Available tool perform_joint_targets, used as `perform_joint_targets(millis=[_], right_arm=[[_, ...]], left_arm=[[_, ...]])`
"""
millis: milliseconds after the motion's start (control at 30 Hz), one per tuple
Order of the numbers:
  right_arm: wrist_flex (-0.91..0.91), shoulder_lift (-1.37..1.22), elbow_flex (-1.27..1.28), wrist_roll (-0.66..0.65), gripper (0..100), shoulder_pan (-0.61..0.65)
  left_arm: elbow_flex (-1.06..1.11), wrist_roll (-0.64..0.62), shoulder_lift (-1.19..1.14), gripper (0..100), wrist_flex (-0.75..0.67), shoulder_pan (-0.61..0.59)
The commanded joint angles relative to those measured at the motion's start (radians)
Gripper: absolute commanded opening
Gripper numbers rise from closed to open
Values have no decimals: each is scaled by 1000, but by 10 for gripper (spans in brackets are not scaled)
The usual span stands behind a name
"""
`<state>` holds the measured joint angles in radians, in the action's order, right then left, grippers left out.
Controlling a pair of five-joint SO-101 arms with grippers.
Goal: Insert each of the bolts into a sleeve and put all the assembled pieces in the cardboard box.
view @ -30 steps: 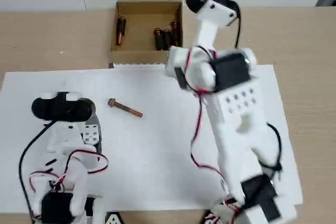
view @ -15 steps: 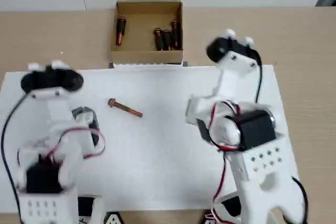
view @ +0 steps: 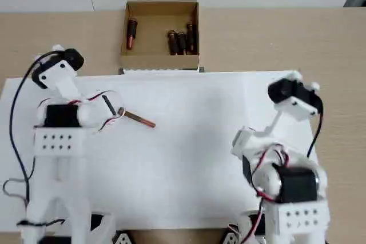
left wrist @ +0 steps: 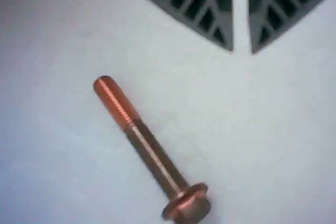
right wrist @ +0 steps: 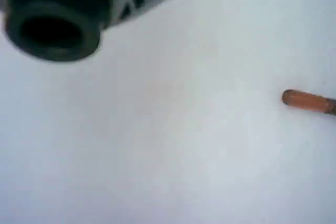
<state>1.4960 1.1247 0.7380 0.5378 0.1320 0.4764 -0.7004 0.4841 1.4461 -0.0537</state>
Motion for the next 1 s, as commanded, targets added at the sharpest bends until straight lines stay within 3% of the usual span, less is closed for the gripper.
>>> perform_joint_targets(millis=[0, 467, 567, 733, 967], right_arm=[[-41, 111, 55, -11, 3, -53], [-85, 440, 253, -74, 3, -124], [-85, 464, 269, -74, 3, -124], [-85, 470, 295, -74, 3, -122], [-85, 470, 298, -74, 3, -122]], left_arm=[[-44, -107, -57, 6, -15, 25], [-62, -244, -292, 8, -107, 49], [-128, -250, -341, 11, -114, 51], [-236, -250, -453, 98, -109, 51], [-346, -250, -598, 100, -107, 80]])
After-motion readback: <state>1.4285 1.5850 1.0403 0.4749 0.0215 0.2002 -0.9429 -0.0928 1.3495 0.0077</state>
